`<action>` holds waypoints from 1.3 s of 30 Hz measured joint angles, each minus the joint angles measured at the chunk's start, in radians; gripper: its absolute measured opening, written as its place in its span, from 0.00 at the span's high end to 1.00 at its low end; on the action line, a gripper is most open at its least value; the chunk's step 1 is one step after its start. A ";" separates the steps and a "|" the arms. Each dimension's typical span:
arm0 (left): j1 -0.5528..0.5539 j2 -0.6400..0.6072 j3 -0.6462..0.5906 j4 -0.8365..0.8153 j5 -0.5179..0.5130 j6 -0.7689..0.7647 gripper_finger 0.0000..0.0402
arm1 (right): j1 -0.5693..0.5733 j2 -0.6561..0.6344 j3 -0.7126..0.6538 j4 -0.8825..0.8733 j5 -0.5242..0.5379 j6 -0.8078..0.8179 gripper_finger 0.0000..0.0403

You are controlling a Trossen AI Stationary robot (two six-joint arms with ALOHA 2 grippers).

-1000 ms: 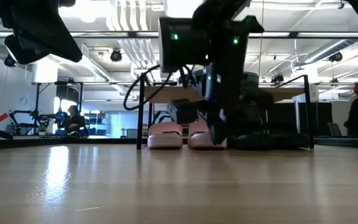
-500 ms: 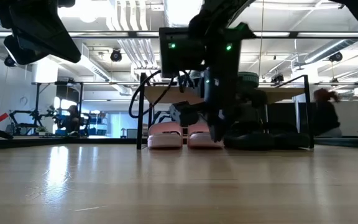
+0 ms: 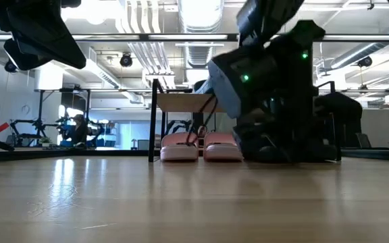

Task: Pick and place slides into the shelf
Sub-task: Adjust the slides under the shelf

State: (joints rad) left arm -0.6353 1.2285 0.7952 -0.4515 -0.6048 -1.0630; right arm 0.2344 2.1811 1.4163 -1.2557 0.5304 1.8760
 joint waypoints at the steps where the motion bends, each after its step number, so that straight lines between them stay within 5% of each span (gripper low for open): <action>1: 0.000 0.000 0.000 0.000 0.001 0.000 0.96 | -0.010 -0.003 -0.014 0.003 0.008 0.003 0.93; 12: -0.001 0.000 0.000 -0.001 0.009 0.005 0.96 | -0.112 -0.004 -0.062 -0.001 0.143 -0.097 0.93; 18: -0.001 0.000 0.000 -0.001 0.009 0.006 0.96 | -0.096 -0.019 -0.060 -0.062 0.116 -0.116 0.93; 25: 0.000 0.000 0.000 -0.002 0.009 0.006 0.96 | 0.008 -0.031 -0.084 -0.268 0.074 0.142 0.93; 39: 0.000 0.000 0.000 -0.002 0.008 0.005 0.96 | -0.061 -0.036 -0.281 -0.190 0.043 0.128 0.93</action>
State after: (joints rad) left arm -0.6350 1.2285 0.7948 -0.4530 -0.5968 -1.0576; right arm 0.1730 2.1451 1.1348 -1.4457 0.5730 2.0036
